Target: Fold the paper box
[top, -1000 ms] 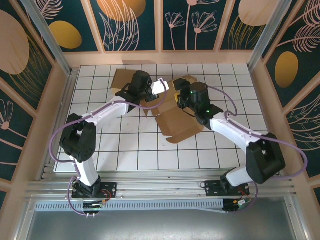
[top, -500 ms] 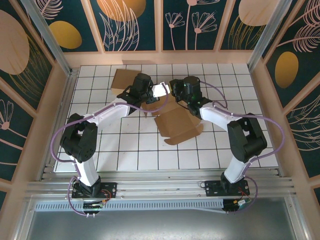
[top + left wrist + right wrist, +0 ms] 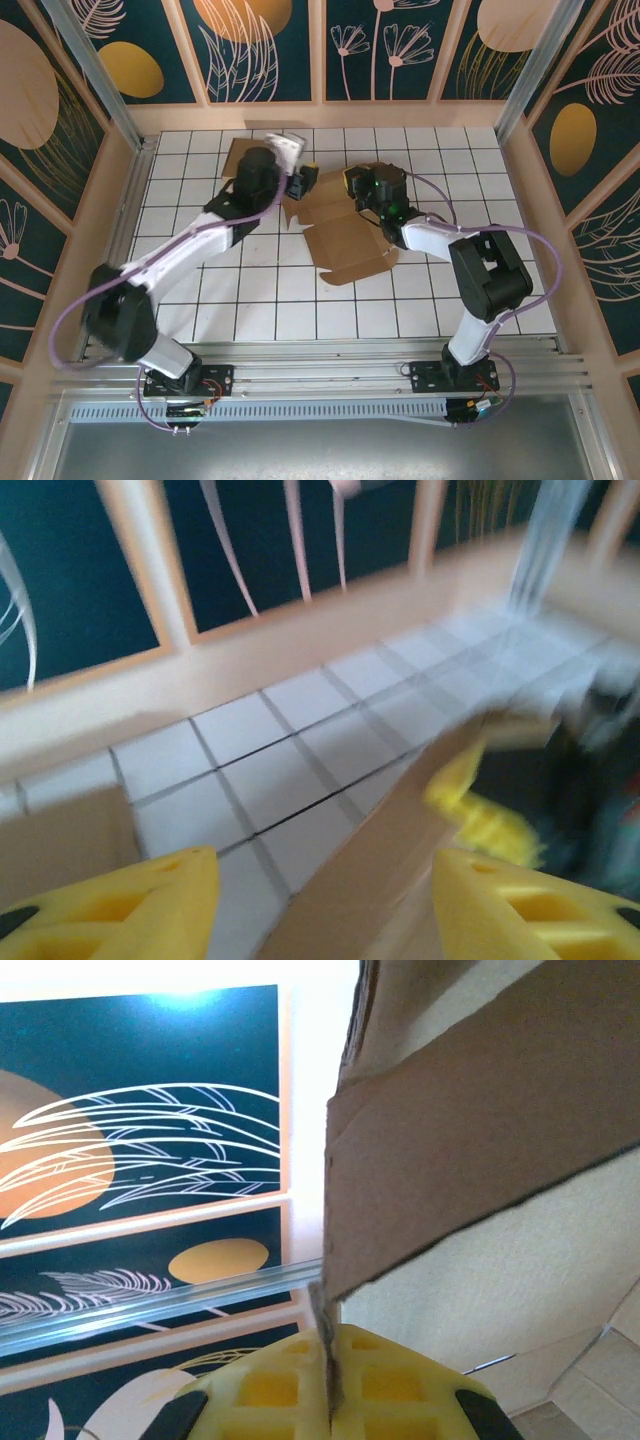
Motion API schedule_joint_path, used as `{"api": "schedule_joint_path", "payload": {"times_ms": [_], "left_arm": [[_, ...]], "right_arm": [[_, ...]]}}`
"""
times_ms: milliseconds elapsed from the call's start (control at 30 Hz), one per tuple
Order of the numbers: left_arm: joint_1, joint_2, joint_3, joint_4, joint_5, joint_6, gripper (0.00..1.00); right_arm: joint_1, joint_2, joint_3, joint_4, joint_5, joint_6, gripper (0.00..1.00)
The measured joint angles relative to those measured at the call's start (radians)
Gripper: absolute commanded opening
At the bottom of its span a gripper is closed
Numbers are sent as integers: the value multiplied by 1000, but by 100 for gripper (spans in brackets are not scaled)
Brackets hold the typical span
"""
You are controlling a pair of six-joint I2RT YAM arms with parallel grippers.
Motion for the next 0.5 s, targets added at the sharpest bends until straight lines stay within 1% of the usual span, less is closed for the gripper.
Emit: {"api": "schedule_joint_path", "payload": {"times_ms": [67, 100, 167, 233, 300, 367, 433, 500], "left_arm": [[0, -90, -69, 58, -27, -264, 54], [0, -110, -93, 86, -29, -371, 54], [0, -109, -127, 140, -30, -564, 51], [0, -76, -151, 164, -32, -716, 53], [0, -34, -170, 168, -50, -846, 51], [0, 0, -180, 166, -73, -944, 52], [0, 35, -180, 167, -89, -1014, 52], [6, 66, -176, 174, -88, -1047, 52]], "right_arm": [[0, 19, -19, 63, -14, -16, 0], [0, 30, -27, 92, -23, -19, 0], [0, 51, -44, 149, -35, -25, 0], [0, 69, -60, 198, -44, -39, 0], [-1, 76, -64, 222, -47, -52, 0], [0, 78, -68, 238, -54, -66, 0], [0, 78, -76, 248, -56, -75, 0], [0, 79, -80, 253, -61, -79, 0]]}}
